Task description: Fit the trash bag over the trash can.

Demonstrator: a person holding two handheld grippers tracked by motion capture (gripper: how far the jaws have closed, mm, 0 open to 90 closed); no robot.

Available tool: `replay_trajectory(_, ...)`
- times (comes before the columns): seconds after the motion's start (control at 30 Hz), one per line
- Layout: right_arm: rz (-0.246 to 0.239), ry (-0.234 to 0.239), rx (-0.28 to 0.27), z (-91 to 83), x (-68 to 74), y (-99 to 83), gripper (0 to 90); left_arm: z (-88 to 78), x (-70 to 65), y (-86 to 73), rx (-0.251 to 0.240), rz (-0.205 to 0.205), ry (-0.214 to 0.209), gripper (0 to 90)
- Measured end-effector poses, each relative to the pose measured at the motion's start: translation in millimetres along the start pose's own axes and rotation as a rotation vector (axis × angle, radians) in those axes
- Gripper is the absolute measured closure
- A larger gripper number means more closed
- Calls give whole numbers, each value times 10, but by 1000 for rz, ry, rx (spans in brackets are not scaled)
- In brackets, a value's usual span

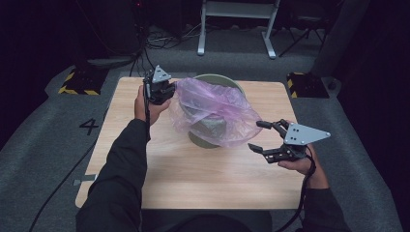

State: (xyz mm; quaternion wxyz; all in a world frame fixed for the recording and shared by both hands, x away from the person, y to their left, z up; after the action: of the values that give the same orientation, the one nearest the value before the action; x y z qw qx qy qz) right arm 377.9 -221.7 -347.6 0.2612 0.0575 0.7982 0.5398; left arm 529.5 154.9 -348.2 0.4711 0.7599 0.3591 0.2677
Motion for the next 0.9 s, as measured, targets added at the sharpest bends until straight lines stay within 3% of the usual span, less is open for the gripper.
replay_trajectory(0.07, -3, -9, -3, -8, 26, 32, 284, -9, -9, -4, -3, 4, 2, 893)
replay_trajectory(0.17, 20, -71, -12, -19, 13, 115, 302, -19, -8, -6, -5, 9, 3, 893)
replay_trajectory(0.27, 46, -146, 37, 65, -92, 206, 314, -12, -9, -8, -6, 9, 5, 893)
replay_trajectory(0.43, 100, -153, 147, 341, -302, 178, 333, 18, -12, -19, -11, 10, -1, 893)
replay_trajectory(0.5, 165, -134, 151, 401, -397, 133, 344, 39, -10, -33, -11, 13, 0, 892)
replay_trajectory(0.57, 210, -149, 120, 402, -471, 113, 342, 69, -8, -47, -5, 16, 1, 893)
replay_trajectory(0.6, 223, -149, 115, 408, -497, 109, 341, 84, -5, -53, -2, 16, 1, 893)
replay_trajectory(0.67, 199, -164, 151, 470, -521, 101, 345, 108, -1, -55, 0, 15, 2, 893)
replay_trajectory(0.73, 182, -179, 200, 555, -546, 70, 420, 121, 0, -53, -5, 10, 3, 893)
replay_trajectory(0.77, 179, -173, 204, 583, -562, 53, 543, 124, 4, -53, -5, 13, 3, 893)
replay_trajectory(0.9, 183, -176, 185, 587, -634, 12, 807, 129, 23, -59, 0, 15, -7, 896)
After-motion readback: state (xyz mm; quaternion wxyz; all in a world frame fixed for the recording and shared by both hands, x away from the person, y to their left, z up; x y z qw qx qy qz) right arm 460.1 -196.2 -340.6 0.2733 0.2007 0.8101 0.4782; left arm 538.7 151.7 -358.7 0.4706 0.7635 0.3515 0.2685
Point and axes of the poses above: each handheld gripper's, and its own axes: z roughly forward along the jaws, y roughly out of its top, x roughly to its left, the point moved 2 cm from there along z, roughly forward along the jaws, and after that the axes turned 3 degrees about -z, right-handed, at the moved point
